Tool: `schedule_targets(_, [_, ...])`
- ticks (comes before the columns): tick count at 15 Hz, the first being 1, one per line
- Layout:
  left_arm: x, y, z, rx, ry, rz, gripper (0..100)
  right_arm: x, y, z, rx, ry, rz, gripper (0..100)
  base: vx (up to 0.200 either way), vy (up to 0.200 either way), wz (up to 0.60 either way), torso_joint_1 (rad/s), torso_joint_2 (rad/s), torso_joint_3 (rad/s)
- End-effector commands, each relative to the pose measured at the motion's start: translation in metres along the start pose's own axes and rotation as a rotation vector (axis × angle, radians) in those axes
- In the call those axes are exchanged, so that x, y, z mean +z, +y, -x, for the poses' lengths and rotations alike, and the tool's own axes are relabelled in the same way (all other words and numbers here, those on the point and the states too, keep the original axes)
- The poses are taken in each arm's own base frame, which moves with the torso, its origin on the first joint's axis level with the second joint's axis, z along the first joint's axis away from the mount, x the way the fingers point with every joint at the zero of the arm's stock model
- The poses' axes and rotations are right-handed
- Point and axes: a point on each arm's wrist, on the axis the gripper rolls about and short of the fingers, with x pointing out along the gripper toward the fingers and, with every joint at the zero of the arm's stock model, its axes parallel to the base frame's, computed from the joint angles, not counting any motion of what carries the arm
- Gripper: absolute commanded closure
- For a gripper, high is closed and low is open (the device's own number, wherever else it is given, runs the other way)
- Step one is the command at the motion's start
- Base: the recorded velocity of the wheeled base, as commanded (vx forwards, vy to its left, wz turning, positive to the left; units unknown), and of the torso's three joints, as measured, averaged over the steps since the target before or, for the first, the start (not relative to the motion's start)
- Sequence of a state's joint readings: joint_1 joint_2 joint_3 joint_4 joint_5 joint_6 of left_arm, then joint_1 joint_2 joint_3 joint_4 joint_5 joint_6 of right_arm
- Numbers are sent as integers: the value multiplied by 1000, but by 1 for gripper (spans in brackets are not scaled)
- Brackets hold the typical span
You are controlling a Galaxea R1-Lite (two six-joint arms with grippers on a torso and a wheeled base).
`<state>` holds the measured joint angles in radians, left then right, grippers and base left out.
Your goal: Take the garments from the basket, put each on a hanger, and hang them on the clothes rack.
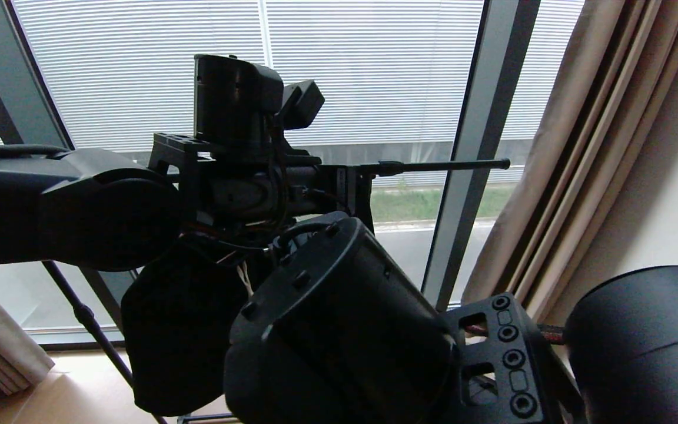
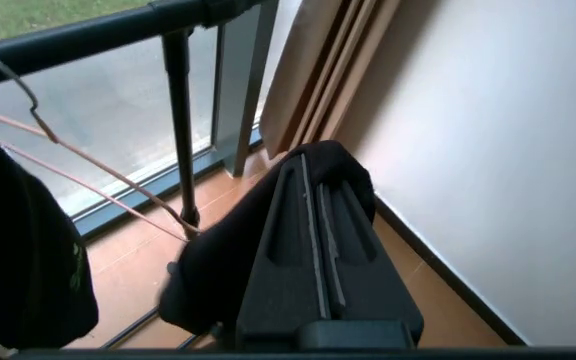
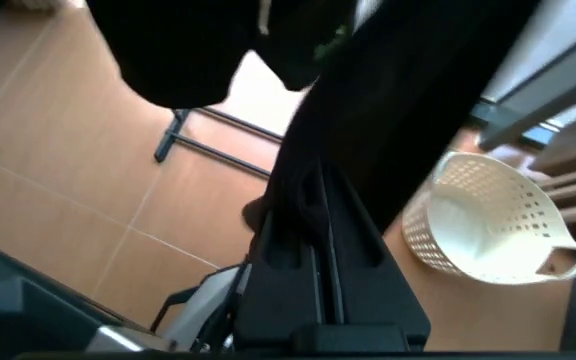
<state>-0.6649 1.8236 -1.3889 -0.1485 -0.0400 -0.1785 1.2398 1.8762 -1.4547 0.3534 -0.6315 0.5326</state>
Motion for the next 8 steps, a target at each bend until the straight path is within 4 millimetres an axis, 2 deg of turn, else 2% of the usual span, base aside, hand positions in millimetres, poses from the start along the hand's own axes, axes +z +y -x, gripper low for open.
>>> schedule_targets(1, [-3, 3, 6, 8, 7, 3, 100, 4, -27, 12, -29, -12, -37, 100, 0, 0, 0, 0, 0, 0])
schedule_targets(4, [-3, 8, 20, 31, 15, 9, 100, 0, -66, 19, -100, 2, -67, 100, 0, 0, 0, 0, 0, 0])
schedule_targets(6, [-2, 20, 47, 80, 59, 23, 100, -9, -101, 15, -192, 31, -97, 100, 0, 0, 0, 0, 0, 0])
schedule_targets(8, [-4, 26, 68, 109, 80, 27, 100, -14, -123, 14, -257, 49, -111, 100, 0, 0, 0, 0, 0, 0])
